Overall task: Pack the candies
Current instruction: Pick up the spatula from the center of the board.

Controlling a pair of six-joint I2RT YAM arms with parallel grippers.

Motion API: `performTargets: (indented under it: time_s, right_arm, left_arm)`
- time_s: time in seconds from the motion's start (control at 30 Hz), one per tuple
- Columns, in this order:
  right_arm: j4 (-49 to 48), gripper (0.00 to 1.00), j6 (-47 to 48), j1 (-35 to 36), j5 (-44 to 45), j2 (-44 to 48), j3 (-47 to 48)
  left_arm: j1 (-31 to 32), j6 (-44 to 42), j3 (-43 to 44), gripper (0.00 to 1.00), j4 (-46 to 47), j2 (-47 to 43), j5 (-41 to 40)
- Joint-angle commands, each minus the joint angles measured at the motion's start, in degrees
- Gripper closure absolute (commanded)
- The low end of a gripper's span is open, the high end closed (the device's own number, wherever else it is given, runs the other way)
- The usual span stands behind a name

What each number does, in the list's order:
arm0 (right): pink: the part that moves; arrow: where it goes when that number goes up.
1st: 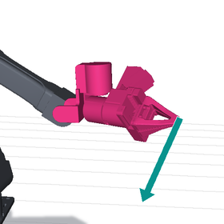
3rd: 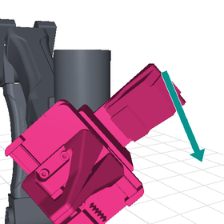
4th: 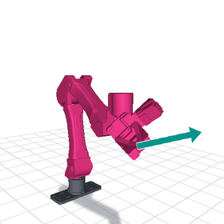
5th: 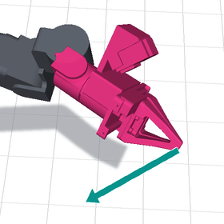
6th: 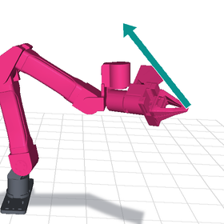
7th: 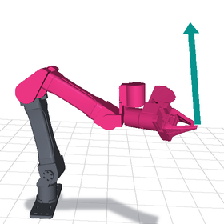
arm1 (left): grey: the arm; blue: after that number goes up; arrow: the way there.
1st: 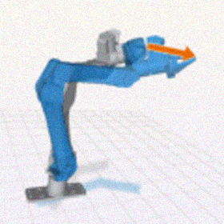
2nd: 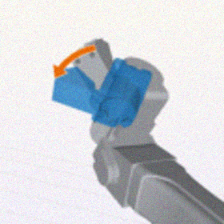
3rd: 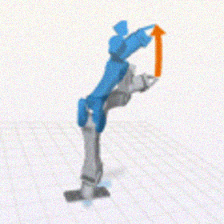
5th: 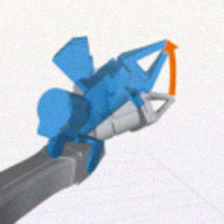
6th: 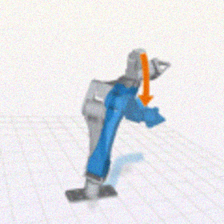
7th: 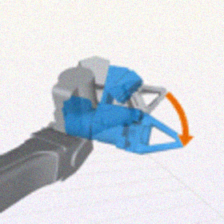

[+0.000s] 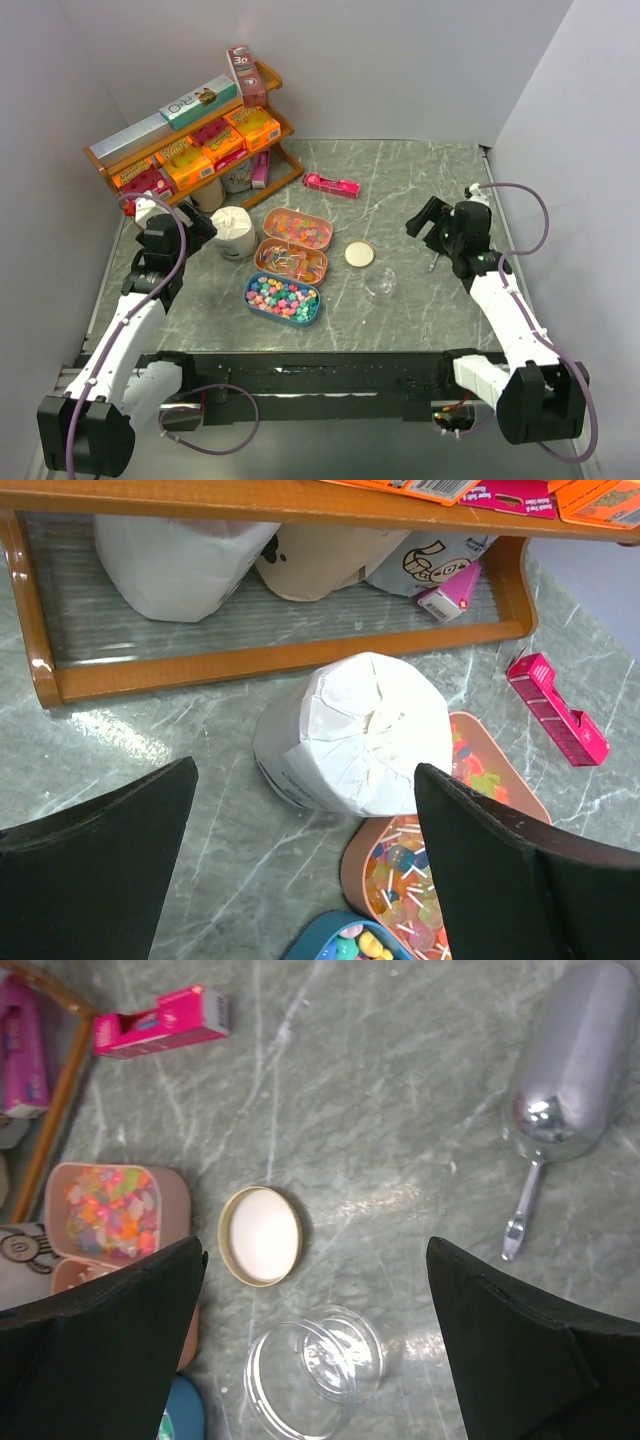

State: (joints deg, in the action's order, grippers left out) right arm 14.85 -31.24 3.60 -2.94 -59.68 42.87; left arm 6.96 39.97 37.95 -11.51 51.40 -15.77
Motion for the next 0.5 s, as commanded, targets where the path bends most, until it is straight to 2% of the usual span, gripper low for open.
performTargets:
  time_s: [0.0,0.1,0.23,0.4,0.47]
  right_arm:
    - [-8.2,0.00,0.3,-0.1,-7.3,5.2,-2.1]
    - [-5.0,0.00,1.3,-0.1,-12.4,4.5,0.7]
    - [-0.4,0.01,2.9,0.1,-17.3,2.6,4.5]
    - [7.7,0.01,3.2,1.6,-16.8,3.6,7.3]
    - [10.6,0.01,3.6,4.7,-15.1,3.8,9.1]
  left_arm:
    - [0.1,-0.4,2.6,0.04,-0.4,-0.4,1.2]
    - [0.1,-1.6,2.9,0.04,-1.1,-0.6,4.0]
    - [0.1,-2.3,3.6,0.03,-2.5,-0.4,11.5]
    - [0.1,-2.9,4.2,0.03,-8.2,-2.5,16.5]
    - [0.1,-2.9,4.4,0.03,-10.4,-3.5,18.8]
